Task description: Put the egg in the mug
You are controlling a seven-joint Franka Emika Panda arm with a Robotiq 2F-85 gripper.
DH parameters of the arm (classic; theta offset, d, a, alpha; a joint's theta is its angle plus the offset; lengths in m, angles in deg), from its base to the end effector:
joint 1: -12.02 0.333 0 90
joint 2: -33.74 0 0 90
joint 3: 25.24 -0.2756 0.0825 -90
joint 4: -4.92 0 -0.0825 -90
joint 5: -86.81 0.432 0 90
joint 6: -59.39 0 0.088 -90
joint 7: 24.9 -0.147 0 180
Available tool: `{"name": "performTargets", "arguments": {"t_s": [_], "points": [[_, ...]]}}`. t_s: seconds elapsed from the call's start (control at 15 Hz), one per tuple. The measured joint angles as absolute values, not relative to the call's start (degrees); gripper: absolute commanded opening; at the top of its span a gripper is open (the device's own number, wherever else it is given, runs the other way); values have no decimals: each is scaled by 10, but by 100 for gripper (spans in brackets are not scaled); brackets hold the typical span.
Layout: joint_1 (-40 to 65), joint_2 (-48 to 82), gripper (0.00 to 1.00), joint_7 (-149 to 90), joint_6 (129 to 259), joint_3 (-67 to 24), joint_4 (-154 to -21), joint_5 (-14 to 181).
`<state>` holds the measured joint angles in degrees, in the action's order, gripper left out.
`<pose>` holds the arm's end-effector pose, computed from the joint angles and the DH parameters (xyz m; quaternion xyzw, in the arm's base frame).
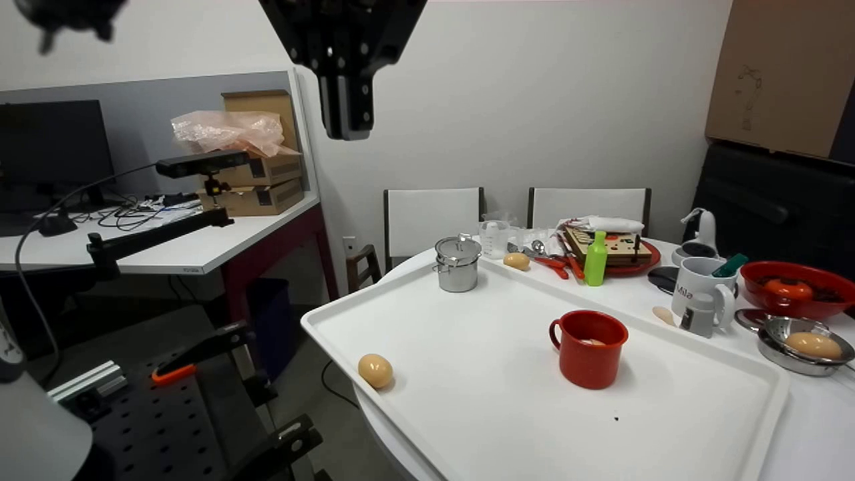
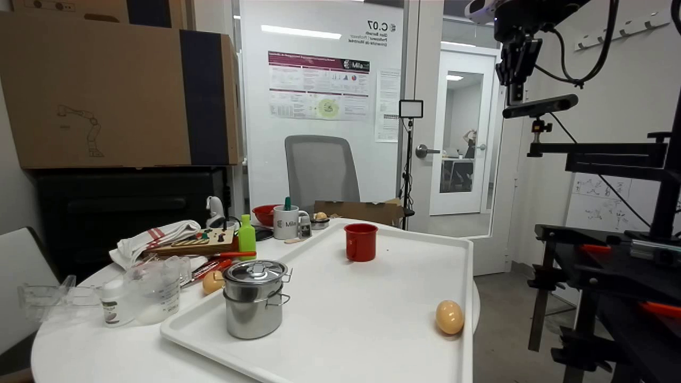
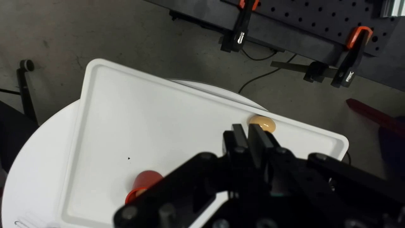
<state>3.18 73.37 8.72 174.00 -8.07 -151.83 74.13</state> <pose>0.3563 -0.1649 0.3133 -0.9881 -0.1510 0.0269 0.0092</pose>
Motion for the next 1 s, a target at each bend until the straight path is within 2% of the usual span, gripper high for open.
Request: {"name": "performTargets", "arguments": {"t_s": [1.0], "points": [[36,738,6,87,1732,-95,-1519,738]]}}
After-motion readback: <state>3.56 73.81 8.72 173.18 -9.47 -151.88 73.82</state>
